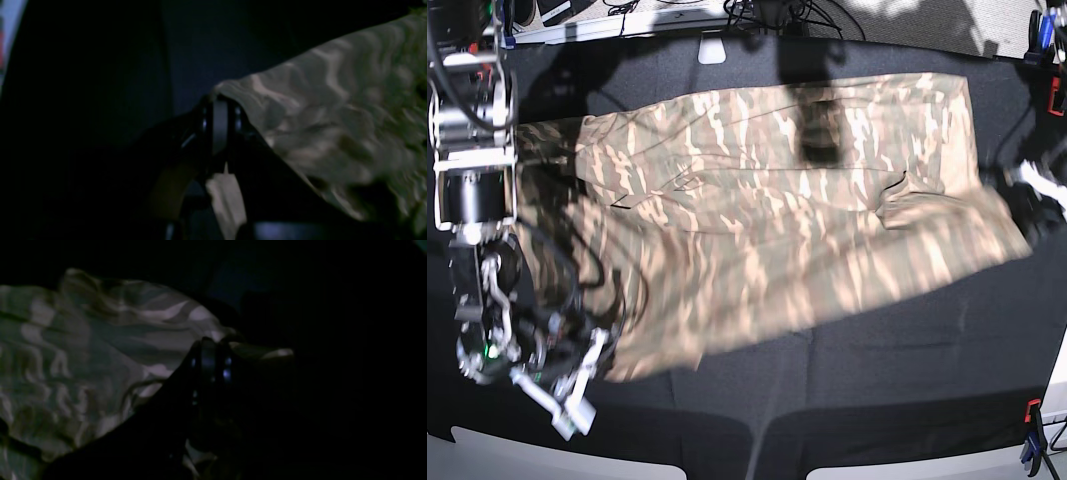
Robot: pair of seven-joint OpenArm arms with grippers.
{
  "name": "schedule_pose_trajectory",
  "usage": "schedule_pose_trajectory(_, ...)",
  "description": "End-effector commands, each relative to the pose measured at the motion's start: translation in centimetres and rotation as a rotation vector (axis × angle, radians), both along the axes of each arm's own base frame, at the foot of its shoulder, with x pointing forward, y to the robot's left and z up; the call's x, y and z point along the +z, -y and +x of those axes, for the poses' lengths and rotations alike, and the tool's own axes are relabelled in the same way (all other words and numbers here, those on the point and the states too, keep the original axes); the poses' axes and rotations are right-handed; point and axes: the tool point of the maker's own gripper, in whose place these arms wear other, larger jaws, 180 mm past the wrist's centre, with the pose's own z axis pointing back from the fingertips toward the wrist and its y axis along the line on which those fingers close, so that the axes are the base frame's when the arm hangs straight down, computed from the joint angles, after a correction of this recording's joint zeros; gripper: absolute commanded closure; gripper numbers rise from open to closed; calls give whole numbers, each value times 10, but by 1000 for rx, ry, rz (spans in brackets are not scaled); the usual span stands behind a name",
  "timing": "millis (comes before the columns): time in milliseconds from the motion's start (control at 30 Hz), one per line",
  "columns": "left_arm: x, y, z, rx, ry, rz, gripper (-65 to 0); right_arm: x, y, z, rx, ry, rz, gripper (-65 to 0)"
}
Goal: Layout the t-shirt on the table in an organized manner, then fold the t-shirt properly
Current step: 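Lift and unfold the strip with both grippers, spreading it wide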
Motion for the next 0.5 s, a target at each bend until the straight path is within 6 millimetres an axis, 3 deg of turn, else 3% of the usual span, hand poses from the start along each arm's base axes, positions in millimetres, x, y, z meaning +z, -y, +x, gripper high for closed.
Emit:
schedule_pose_trajectory(0, 18, -6, 10, 11, 55, 31, 0, 29, 7, 14, -18, 76, -6, 0)
schedule_pose_trajectory(100, 18, 2, 21, -15, 56, 82, 0, 31, 7, 15, -18, 79, -5, 0)
schedule_pose_trajectory(267, 12, 34, 40, -93, 53, 137, 0, 25, 9, 14, -26, 65, -1, 0)
schedule_pose_trajectory(467, -22, 38, 74, -45, -13, 93, 0, -3, 23, 11, -72, -9, 22, 0)
